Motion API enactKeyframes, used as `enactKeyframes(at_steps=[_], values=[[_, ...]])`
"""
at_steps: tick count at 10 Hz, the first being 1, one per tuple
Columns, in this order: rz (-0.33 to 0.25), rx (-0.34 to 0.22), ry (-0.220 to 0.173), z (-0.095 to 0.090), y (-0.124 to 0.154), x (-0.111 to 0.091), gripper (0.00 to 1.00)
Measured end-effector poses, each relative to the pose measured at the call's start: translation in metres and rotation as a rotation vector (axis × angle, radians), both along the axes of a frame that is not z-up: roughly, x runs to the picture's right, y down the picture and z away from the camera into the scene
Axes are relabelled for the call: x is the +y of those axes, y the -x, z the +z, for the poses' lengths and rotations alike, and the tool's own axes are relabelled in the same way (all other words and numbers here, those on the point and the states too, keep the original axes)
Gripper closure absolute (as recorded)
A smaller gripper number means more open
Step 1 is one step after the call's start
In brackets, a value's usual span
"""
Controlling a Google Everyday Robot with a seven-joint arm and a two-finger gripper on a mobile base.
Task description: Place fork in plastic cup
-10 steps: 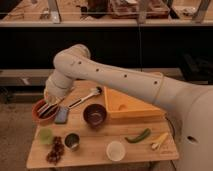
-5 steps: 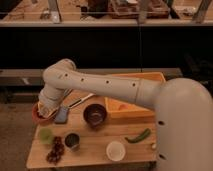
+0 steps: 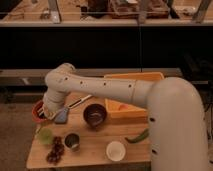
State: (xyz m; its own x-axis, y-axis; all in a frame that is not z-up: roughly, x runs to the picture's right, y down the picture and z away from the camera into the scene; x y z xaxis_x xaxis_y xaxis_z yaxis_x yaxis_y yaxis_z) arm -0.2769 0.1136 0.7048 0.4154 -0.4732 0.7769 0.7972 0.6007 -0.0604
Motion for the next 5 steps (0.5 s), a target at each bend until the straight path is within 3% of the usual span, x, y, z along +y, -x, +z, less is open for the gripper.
enactKeyframes(at_steps=[5], values=[[-0.009, 0.062, 0.03, 0.029, 0.0, 0.011, 0.85]])
